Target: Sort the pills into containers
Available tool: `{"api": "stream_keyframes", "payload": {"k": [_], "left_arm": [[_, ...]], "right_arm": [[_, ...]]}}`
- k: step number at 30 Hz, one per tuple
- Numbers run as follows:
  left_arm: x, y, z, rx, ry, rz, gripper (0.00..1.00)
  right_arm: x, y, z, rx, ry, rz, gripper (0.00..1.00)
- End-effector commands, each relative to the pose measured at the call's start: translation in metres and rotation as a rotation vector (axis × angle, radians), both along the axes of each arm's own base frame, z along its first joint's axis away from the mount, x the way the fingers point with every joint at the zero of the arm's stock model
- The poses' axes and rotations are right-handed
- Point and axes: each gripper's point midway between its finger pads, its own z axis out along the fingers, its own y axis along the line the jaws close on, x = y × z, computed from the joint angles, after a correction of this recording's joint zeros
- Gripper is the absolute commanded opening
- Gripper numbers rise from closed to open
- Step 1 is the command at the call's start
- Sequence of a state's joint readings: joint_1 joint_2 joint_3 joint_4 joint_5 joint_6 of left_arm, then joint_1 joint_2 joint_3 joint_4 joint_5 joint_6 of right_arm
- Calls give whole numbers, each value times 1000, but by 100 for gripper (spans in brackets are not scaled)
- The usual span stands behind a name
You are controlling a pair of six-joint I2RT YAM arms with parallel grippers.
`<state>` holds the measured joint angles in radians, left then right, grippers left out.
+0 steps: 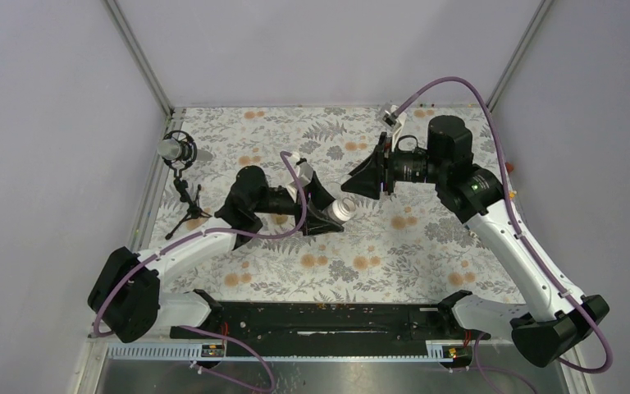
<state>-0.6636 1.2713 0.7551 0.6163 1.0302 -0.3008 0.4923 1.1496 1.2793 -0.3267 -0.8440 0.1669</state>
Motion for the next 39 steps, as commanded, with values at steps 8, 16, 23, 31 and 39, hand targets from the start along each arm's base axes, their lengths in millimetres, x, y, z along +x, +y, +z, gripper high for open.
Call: {"api": "stream_keyframes", "payload": {"k": [8, 16, 23, 31, 39], "left_arm": [[61, 17, -26, 127, -97, 413, 0], [98, 30, -85, 393, -98, 637, 0], [126, 38, -134, 697, -56, 757, 0], [135, 45, -175, 972, -66, 813, 0], [139, 51, -190, 1087, -100, 812, 0]], "right_arm": [[70, -51, -30, -116, 145, -597, 23], [85, -113, -130, -343, 267, -957, 24], [75, -135, -210, -515, 397, -1059, 24], [74, -145, -244, -582, 440, -1109, 24], [71, -155, -261, -603, 456, -1140, 24]]}}
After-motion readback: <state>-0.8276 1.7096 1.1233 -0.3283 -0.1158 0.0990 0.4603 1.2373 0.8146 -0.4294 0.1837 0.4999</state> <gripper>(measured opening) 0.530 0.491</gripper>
